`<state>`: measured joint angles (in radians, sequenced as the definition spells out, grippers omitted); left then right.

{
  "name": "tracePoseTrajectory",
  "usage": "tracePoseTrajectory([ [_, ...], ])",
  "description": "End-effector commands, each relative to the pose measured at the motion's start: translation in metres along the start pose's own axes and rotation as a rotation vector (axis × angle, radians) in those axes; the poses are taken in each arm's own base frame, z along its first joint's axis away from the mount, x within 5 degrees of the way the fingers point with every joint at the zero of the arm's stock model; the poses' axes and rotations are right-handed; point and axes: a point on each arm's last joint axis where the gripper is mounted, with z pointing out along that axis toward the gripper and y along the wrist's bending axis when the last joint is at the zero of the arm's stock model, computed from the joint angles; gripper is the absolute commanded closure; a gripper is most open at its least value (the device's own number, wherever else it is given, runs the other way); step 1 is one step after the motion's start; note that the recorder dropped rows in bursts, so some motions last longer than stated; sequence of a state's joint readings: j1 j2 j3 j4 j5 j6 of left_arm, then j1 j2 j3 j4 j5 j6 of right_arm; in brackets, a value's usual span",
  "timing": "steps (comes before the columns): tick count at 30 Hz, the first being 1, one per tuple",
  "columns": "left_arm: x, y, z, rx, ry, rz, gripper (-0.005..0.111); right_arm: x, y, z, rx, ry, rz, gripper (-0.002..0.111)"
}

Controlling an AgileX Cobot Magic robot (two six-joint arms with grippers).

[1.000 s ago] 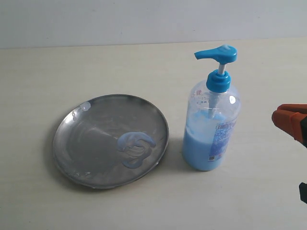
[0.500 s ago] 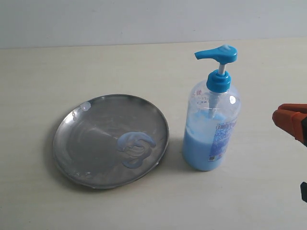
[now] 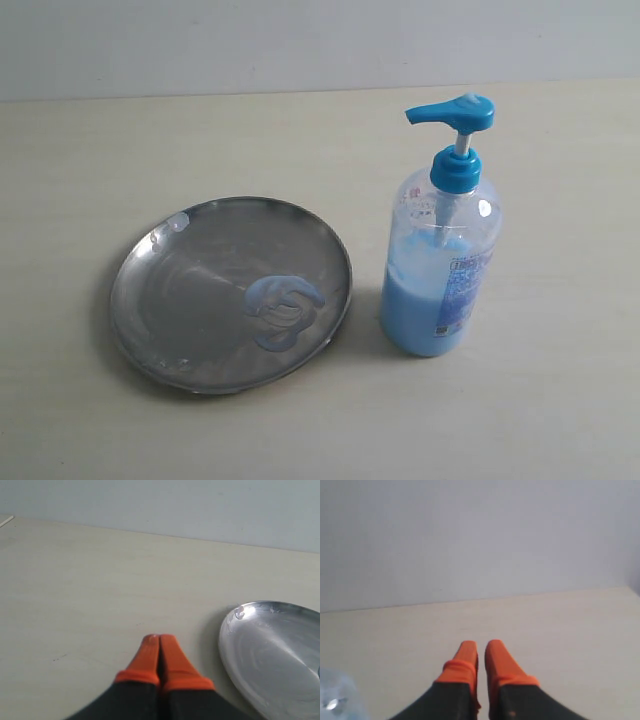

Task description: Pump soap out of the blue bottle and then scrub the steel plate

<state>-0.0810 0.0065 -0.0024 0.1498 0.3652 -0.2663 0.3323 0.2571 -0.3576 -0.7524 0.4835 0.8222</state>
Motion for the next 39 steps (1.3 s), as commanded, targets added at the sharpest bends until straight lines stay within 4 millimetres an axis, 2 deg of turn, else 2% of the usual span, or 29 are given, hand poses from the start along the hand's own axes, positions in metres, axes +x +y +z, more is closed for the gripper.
tracePoseTrajectory([
  [1,0.0,0.0,0.0,-0.002,-0.012,0.007,0.107,0.0,-0.011,-0.004,0.145,-0.02,-0.02,0.099],
  [10,0.0,0.0,0.0,-0.002,-0.012,0.007,0.107,0.004,-0.005,-0.002,0.079,0.004,-0.01,0.099],
  [15,0.0,0.0,0.0,-0.002,-0.012,0.007,0.107,0.022,0.004,-0.001,-0.033,0.066,-0.107,0.099],
  [23,0.0,0.0,0.0,-0.003,-0.01,0.007,0.107,0.055,0.001,-0.004,-0.018,0.058,-0.002,0.099],
  [33,0.0,0.0,0.0,-0.003,-0.01,0.007,0.107,0.064,0.002,-0.008,-0.006,0.004,-0.022,0.099],
  [39,0.0,0.0,0.0,-0.003,-0.01,0.007,0.107,0.085,0.001,-0.005,-0.01,0.043,-0.006,0.099],
])
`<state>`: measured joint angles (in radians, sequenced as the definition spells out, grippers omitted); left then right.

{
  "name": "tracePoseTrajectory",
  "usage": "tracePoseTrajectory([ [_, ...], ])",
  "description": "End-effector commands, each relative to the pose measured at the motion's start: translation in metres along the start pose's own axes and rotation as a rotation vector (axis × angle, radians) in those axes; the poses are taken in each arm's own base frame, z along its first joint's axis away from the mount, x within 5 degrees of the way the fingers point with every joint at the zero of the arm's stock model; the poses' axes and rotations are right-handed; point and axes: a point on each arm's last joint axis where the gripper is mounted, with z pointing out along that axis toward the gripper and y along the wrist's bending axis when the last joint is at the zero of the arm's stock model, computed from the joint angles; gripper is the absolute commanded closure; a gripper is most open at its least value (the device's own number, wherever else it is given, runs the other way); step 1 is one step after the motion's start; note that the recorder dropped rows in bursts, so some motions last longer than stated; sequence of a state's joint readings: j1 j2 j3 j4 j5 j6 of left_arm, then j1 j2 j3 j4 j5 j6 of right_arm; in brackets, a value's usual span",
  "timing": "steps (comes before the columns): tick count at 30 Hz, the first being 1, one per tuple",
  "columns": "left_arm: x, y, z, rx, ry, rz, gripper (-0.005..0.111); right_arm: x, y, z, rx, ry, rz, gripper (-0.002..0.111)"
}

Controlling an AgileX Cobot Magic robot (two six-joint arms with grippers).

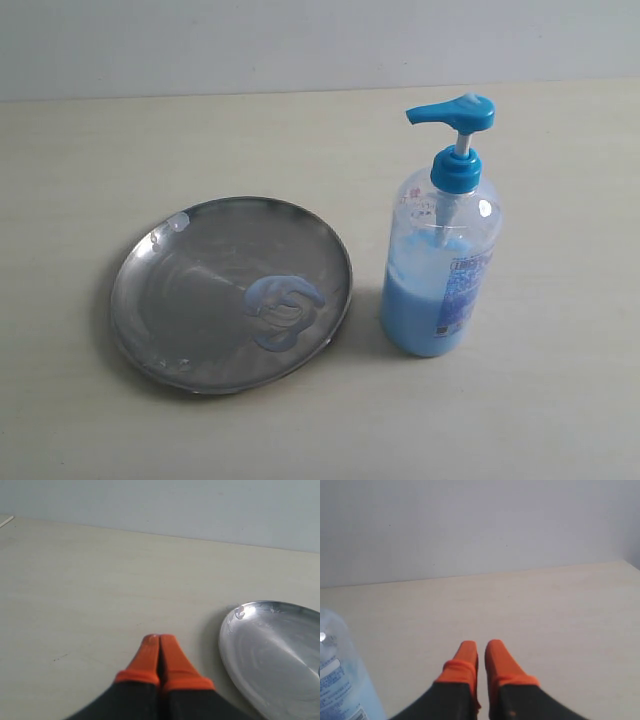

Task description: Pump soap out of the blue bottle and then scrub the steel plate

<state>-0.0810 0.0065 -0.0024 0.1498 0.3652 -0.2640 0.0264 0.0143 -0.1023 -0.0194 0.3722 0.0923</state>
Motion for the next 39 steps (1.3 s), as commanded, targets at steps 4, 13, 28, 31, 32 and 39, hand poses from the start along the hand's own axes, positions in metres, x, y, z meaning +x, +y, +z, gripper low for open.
tracePoseTrajectory([
  [4,0.0,0.0,0.0,-0.003,-0.01,0.005,0.107,0.019,-0.001,0.005,0.005,0.041,-0.003,0.099],
  [13,0.0,0.0,0.0,-0.003,-0.01,0.005,0.107,0.029,-0.002,0.009,0.008,0.055,-0.019,0.099],
  [28,0.0,0.0,0.0,-0.003,-0.01,0.005,0.107,0.029,-0.002,0.009,0.002,0.053,-0.002,0.099],
  [31,0.0,0.0,0.0,-0.003,-0.01,0.005,0.107,0.029,-0.002,0.009,0.002,0.053,-0.002,0.099],
  [32,0.0,0.0,0.0,-0.003,-0.01,0.005,0.107,0.029,-0.002,0.009,0.002,0.053,-0.002,0.099],
  [39,0.0,0.0,0.0,-0.003,-0.01,0.005,0.107,0.029,-0.002,0.009,0.002,0.053,-0.002,0.099],
])
